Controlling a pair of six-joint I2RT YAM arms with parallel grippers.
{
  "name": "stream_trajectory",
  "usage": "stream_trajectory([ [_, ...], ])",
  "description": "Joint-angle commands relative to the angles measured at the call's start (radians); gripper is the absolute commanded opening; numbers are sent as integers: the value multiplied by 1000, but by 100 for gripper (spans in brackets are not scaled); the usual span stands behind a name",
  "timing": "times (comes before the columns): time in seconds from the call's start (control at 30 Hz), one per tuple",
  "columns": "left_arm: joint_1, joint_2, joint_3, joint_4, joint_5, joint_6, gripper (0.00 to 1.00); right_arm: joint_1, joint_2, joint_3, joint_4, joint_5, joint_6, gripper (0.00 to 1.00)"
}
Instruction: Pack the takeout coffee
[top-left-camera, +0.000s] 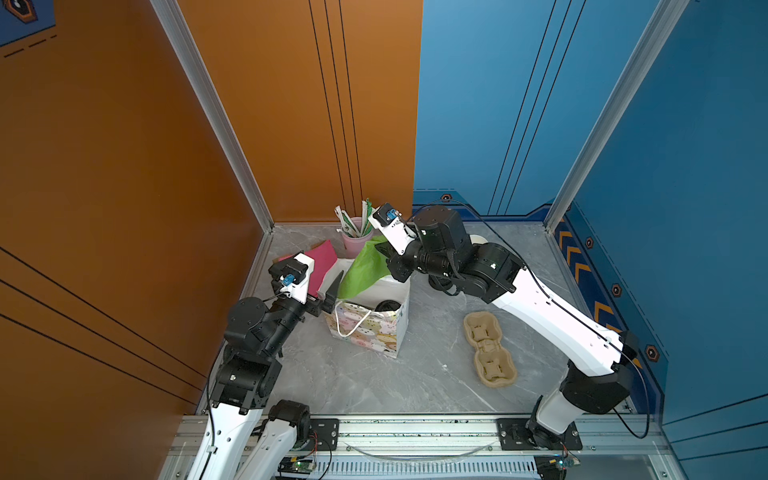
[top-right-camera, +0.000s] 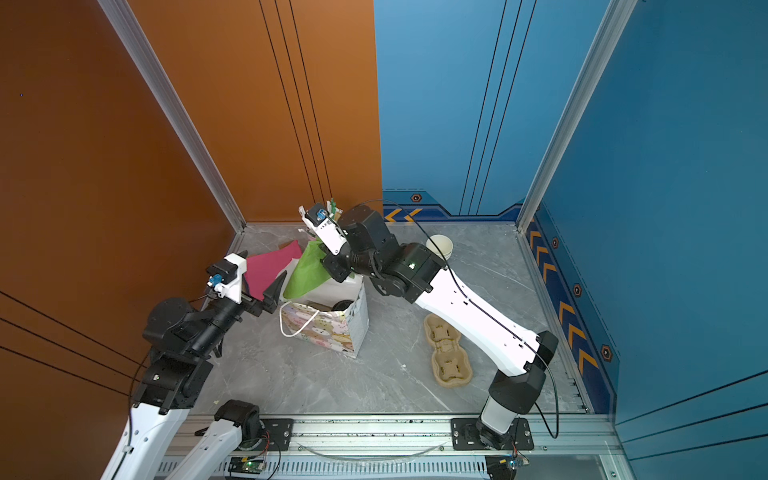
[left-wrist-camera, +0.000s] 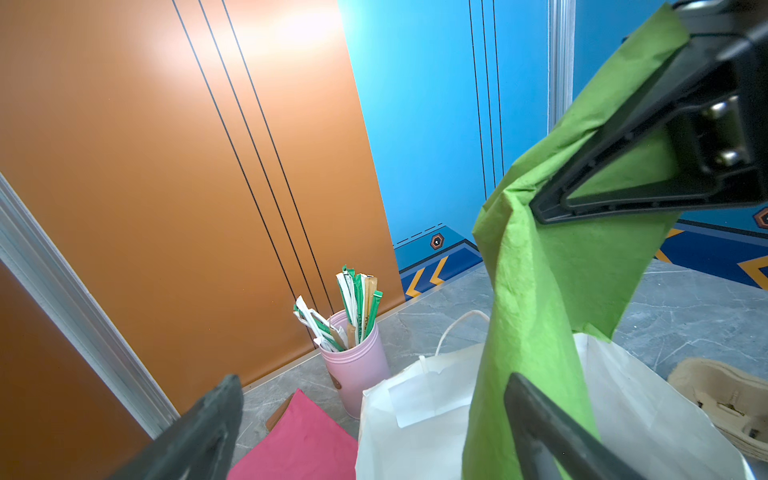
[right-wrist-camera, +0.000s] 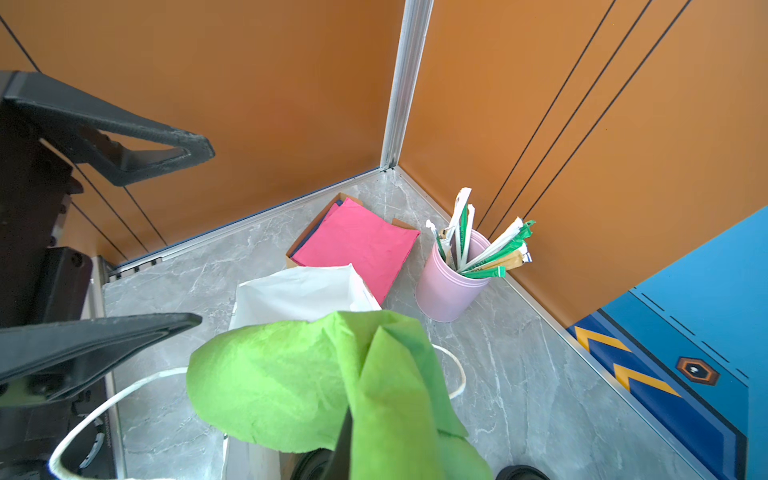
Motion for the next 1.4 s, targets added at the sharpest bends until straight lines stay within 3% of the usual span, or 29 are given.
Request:
stream_trajectory([
  [0.0,9,-11,-19,27,-28,-10,98,30,24,-8,-2,123,-6,0],
  [0.33,10,-25,-38,40,-50,-12,98,132,116,31,-14,371,-25,0],
  [0.8,10,-29,-56,49,-48,-25,98,137,187,52,-48,504,40,0],
  [1.37,13,-35,-79,58,-46,-36,98,92,153,45,-51,434,185,0],
])
